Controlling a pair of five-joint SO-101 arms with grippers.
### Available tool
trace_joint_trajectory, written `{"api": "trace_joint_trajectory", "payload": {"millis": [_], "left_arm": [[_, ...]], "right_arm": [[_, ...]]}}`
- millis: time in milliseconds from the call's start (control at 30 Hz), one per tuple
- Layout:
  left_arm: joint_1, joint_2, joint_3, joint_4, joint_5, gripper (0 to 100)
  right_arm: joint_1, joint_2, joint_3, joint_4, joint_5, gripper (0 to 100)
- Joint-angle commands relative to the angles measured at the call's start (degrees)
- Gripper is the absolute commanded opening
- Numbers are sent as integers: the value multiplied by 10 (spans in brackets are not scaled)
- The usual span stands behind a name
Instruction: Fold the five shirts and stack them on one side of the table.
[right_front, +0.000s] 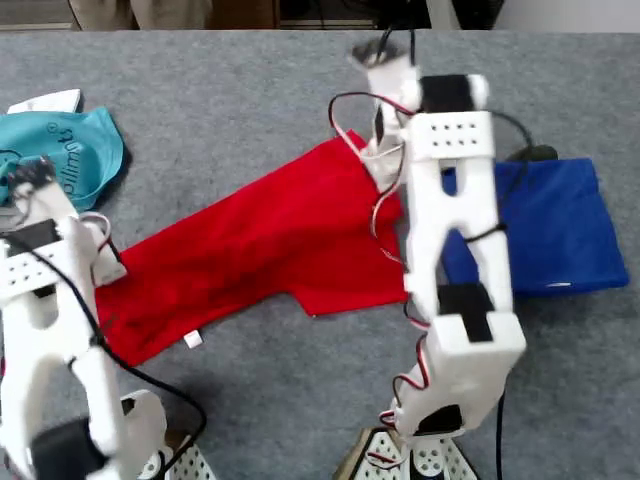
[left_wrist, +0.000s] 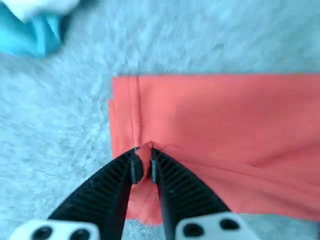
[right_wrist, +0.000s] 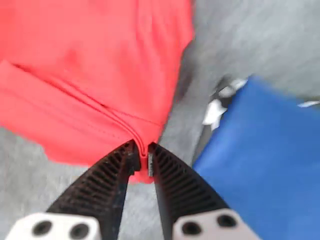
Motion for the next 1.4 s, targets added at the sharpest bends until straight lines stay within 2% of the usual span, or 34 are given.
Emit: {"api": "trace_joint_trajectory", "payload": {"millis": [0, 300, 600, 867, 1100, 1367], "left_arm": [[6, -83, -84, 64, 2, 19], [2, -118, -229, 159, 1, 19], [3, -118, -484, 206, 5, 18], [2, -118, -540, 233, 5, 18], [1, -121, -563, 235, 5, 18], [-48, -118, -694, 256, 2, 18]], "right_arm": [[-7, -79, -101, 11, -7, 4], [-7, -104, -199, 10, -3, 4], [-3, -105, -407, 5, -4, 4], [-7, -106, -600, -113, -6, 4], [-7, -130, -611, -187, -4, 4], [-7, -193, -607, -254, 25, 4]]}}
